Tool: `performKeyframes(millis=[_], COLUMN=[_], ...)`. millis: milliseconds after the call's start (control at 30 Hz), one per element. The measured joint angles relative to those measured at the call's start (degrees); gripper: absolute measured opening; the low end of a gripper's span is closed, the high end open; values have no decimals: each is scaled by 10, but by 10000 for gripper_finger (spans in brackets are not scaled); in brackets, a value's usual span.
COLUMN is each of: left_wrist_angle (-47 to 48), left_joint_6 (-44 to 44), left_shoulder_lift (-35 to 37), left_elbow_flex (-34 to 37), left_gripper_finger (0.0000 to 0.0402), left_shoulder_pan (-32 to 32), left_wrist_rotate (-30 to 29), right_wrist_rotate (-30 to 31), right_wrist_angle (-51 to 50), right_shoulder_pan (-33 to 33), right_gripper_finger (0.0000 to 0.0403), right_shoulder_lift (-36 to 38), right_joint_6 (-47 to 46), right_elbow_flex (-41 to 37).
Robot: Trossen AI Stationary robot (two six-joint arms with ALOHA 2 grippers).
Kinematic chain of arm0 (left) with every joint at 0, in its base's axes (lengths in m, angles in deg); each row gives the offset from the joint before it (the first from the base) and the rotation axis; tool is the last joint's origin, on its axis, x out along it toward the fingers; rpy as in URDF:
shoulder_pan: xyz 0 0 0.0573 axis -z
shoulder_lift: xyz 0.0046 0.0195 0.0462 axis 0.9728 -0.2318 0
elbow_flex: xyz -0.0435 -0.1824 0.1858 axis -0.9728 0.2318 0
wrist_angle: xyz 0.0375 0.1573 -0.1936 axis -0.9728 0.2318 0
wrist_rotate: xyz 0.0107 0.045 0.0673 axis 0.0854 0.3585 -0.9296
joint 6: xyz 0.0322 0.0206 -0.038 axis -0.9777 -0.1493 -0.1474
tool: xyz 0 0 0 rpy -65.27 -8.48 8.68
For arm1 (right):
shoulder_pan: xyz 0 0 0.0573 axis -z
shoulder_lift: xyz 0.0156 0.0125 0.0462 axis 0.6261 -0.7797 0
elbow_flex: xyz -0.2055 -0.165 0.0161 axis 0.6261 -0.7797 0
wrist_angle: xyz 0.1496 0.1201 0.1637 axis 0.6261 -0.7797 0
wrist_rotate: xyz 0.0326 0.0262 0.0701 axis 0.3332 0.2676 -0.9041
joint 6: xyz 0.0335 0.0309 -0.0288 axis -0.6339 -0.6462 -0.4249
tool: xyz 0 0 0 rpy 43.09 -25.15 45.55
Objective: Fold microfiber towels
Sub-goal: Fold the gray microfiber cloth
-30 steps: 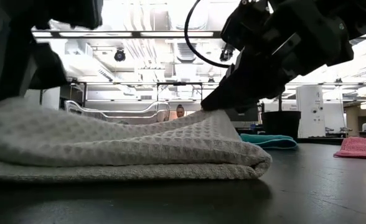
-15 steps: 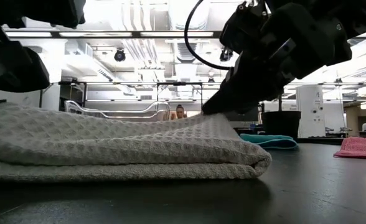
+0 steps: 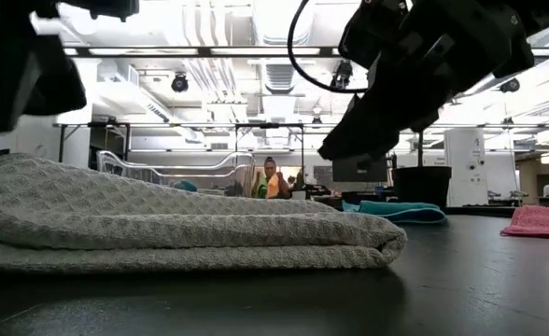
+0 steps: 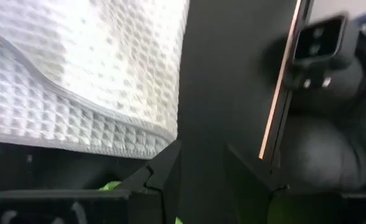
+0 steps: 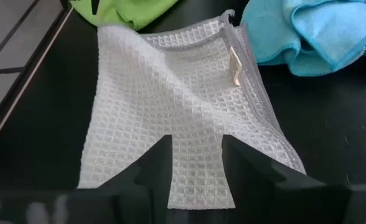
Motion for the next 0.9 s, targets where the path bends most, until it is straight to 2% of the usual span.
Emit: performKeyframes(millis=[100,233,267,433,600,700,800,900], left_wrist_angle=[0,0,1,3,13,67,140,165], left_joint_6=[-1,14,30,73,74,107,191,218], left_shoulder_lift=[9,10,9,-14,-27,-27,-27,-47], left_elbow_flex=[0,-1,-1,-1,-4,-16,-33,-72], left_gripper_finger=[103,102,102,88,62,49,42,30], left_shoulder_pan=[-2,-23,-34,-86,-96,-95,-90,-80], left_wrist_rotate=[-55,-233,-259,-247,-226,-223,-196,-181], right_wrist_rotate=[0,0,0,0,0,0,0,0], right_wrist_angle=[-1,0,-1,0,3,4,4,4], right_shoulder_pan=[-2,-4,-4,-4,-4,-4,-4,-4], right_gripper_finger=[142,145,145,139,142,145,145,141], right_shoulder_lift=[4,0,-1,-5,-5,-5,-5,-5], right_joint_6=[0,-7,-10,-11,-11,-13,-13,-18], right_elbow_flex=[0,0,-1,-1,-1,-1,-1,-1])
